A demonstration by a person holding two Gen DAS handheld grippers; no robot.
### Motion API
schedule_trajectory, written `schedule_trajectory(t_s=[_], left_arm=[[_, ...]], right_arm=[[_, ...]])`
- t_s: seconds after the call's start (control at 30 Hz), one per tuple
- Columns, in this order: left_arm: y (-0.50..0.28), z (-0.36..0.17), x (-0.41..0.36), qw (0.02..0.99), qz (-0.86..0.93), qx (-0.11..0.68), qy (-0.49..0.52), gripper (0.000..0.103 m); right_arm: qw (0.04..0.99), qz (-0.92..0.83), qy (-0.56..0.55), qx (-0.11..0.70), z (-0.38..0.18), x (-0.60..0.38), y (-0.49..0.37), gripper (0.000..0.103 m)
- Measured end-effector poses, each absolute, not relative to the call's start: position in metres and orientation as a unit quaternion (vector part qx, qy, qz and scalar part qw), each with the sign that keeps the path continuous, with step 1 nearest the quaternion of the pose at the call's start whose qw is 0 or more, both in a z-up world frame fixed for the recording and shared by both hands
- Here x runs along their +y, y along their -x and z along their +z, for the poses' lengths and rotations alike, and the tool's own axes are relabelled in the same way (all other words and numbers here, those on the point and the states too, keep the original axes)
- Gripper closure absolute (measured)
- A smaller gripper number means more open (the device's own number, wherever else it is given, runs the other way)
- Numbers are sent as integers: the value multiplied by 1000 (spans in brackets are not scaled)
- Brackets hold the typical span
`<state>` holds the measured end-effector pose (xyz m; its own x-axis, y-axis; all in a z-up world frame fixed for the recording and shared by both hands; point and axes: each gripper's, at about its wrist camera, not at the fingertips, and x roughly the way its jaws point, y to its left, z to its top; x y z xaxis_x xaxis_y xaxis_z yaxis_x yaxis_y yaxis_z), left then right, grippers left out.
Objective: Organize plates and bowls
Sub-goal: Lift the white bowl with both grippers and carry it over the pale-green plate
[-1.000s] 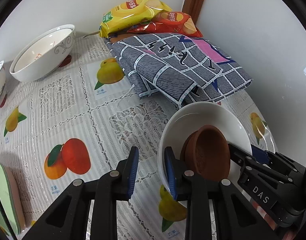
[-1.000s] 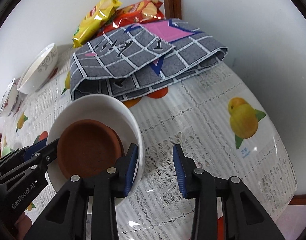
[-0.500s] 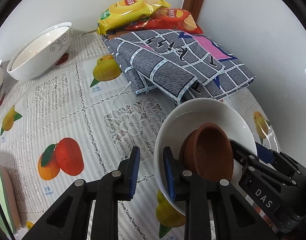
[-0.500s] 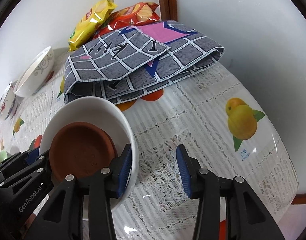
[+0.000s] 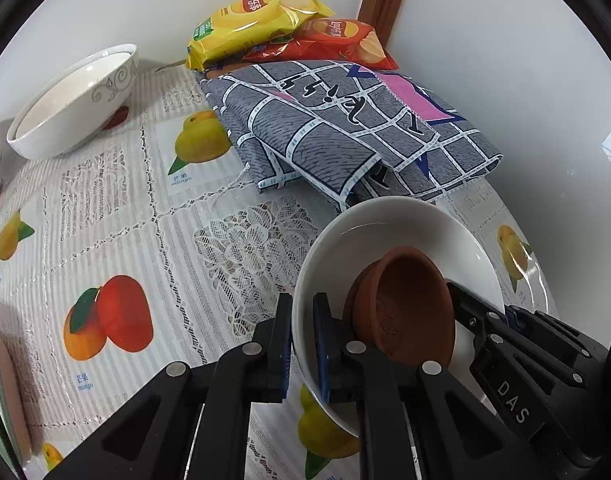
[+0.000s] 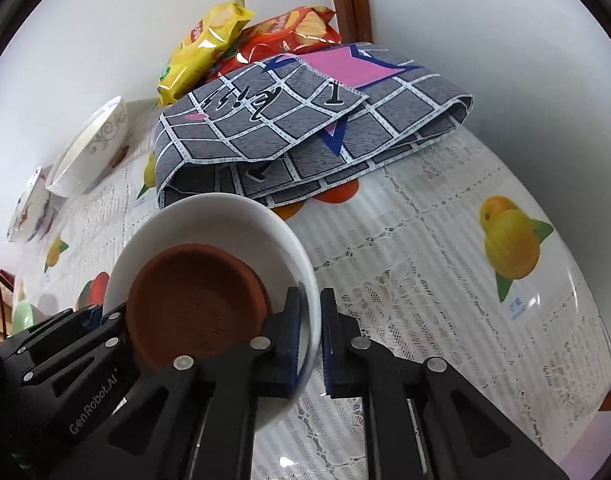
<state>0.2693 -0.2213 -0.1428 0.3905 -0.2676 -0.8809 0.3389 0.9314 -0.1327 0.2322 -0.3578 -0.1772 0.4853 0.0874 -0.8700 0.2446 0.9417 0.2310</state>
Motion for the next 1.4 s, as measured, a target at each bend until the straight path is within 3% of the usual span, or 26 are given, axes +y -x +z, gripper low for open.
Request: schedule_trajectory(t_s=[1.4], left_arm=[[-228, -101, -83, 852, -110, 512, 18, 94]], right_arm=[[862, 66, -191, 464, -124, -252, -207, 94]])
